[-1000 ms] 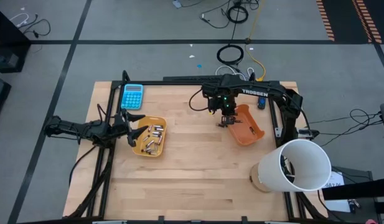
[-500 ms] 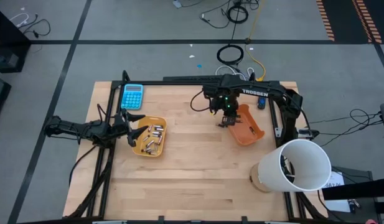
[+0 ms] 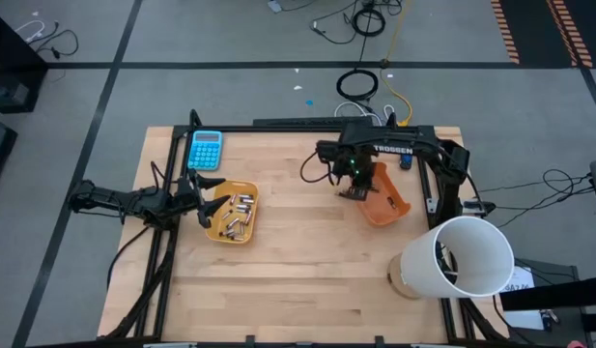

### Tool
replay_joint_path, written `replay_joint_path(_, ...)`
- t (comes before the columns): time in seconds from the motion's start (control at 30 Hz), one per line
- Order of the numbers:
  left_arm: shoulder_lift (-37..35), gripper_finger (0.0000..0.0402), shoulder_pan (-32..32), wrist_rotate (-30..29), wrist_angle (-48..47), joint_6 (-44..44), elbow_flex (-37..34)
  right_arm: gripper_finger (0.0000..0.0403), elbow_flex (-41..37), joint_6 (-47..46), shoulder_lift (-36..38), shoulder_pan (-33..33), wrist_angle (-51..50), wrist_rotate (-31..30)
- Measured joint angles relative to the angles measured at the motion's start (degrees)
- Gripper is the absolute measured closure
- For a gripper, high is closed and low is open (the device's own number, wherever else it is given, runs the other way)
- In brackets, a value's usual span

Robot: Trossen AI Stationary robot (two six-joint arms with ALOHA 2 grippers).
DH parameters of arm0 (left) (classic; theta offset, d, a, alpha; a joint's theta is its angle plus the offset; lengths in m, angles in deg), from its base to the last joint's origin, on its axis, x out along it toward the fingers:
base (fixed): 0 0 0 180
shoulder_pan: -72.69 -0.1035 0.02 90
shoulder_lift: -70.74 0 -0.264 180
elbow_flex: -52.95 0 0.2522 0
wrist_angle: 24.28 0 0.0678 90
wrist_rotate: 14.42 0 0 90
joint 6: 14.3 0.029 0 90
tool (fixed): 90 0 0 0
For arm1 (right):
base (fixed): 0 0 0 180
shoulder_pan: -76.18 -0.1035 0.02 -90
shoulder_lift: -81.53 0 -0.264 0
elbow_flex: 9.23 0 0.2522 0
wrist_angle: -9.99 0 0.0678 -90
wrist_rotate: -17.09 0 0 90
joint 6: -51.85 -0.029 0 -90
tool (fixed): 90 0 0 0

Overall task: Sort batteries
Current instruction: Put the black battery into the orange bin

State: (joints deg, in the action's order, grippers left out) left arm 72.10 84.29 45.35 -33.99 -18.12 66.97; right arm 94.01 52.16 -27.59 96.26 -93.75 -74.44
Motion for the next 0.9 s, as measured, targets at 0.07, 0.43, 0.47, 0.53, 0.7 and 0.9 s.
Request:
replay_joint_path(0.07, 0.00, 0.0121, -0.01, 0.00, 0.00, 0.00, 0.01, 0.0287, -0.20, -0.06, 0.00, 0.00, 0.01, -0.12)
replay_joint_path(0.43, 0.00, 0.0121, 0.00, 0.00, 0.01, 0.00, -0.01, 0.0242, 10.78, -0.38, -0.76, -1.96, 1.53, -4.71)
replay_joint_path(0.47, 0.00, 0.0121, -0.01, 0.01, 0.00, 0.01, -0.01, 0.0242, 12.34, 0.00, -1.49, -2.52, 2.07, -4.68)
replay_joint_path(0.53, 0.00, 0.0121, 0.01, 0.00, -0.01, -0.01, -0.01, 0.0243, 15.49, 1.04, -3.75, -3.55, 1.97, -4.62)
replay_joint_path(0.7, 0.00, 0.0121, -0.01, 0.00, 0.01, 0.00, -0.01, 0.0243, 23.63, 5.42, -12.37, -5.54, 1.50, -4.51)
replay_joint_path(0.9, 0.00, 0.0121, -0.01, 0.00, 0.01, 0.01, -0.01, 0.0243, 28.29, 12.67, -21.81, -6.23, 1.19, -4.28)
